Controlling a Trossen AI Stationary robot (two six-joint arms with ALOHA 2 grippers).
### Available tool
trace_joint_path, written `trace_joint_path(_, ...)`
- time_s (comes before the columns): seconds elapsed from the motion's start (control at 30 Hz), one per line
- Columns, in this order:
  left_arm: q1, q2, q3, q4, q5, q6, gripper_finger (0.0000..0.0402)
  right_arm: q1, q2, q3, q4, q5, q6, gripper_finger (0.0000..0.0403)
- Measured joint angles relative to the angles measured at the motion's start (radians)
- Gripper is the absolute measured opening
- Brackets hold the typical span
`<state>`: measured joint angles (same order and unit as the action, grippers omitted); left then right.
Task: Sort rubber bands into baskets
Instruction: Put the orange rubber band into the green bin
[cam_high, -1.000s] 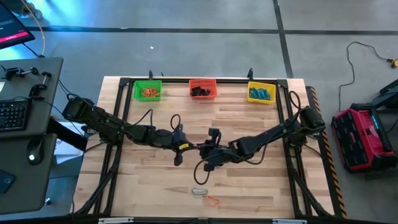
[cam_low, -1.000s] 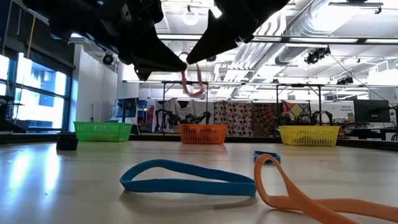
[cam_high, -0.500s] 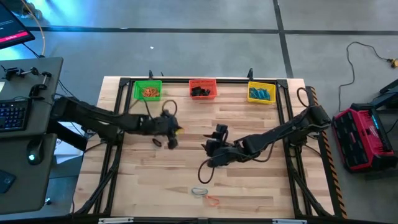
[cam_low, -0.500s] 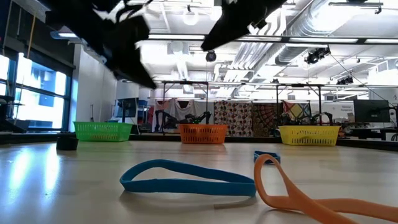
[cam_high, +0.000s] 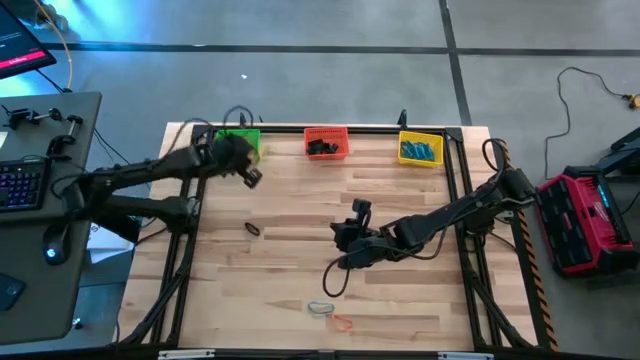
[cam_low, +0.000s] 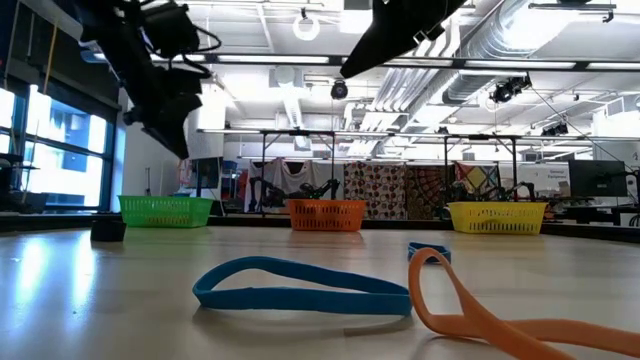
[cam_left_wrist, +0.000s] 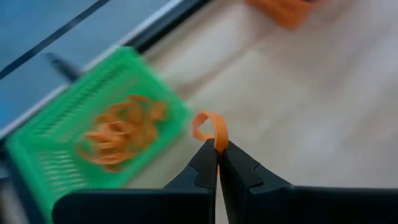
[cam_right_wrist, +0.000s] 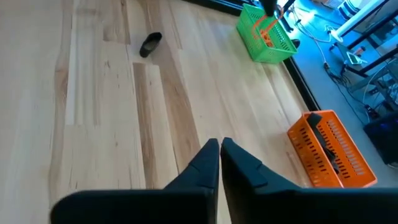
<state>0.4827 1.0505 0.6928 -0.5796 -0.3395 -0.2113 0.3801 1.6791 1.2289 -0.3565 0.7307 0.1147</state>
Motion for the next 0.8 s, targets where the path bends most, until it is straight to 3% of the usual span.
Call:
trace_joint_path(0.23,0.246,0.056,0.098,-0.029,0.070,0.125,0.0000,0.000,0.000,0.000,-0.002,0.002,0.014,0.0012)
trace_joint_path(0.4,0.378,0.159,0.158,-0.080,0.193,0.180,0.0000,0.000,0.000,0.000,-0.009,0.001,0.017,0.0001)
trace_joint_path(0.8,0.476,0.424,0.194,-0.090,0.253,0.269,0.0003,0.000,0.000,0.000,-0.018,-0.001,0.017,0.0000)
